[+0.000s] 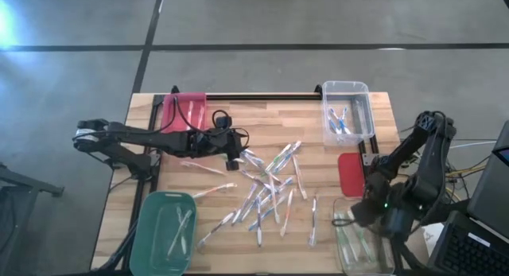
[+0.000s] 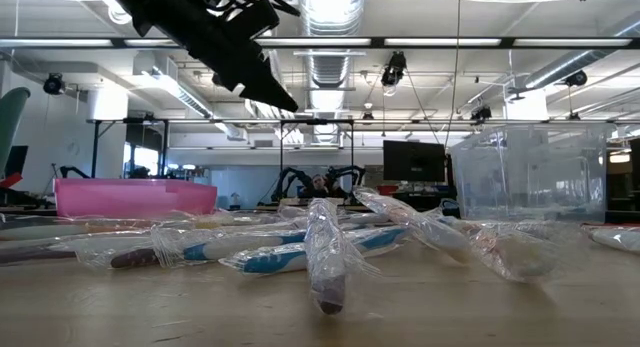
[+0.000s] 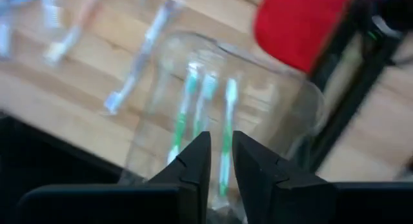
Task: Pick & Place Toothbrushes
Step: Put the blue toothbrush into the top transparent bin
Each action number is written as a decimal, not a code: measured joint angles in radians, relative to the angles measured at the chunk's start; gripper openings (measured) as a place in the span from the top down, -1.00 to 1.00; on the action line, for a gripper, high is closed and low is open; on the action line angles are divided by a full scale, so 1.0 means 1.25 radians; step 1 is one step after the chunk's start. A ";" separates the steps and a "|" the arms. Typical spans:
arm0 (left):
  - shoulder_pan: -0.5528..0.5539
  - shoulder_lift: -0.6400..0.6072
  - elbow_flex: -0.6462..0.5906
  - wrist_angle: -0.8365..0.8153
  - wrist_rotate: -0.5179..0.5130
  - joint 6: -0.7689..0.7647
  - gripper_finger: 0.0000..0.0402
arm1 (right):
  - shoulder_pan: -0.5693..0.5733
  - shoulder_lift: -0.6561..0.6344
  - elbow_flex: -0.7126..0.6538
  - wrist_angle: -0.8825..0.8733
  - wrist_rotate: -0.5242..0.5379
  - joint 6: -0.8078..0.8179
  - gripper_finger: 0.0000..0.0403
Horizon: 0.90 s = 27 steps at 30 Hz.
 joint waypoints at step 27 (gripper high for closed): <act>0.000 0.000 0.000 -0.188 0.005 -0.233 0.12 | -0.430 -0.152 -0.027 0.125 0.319 -0.861 0.60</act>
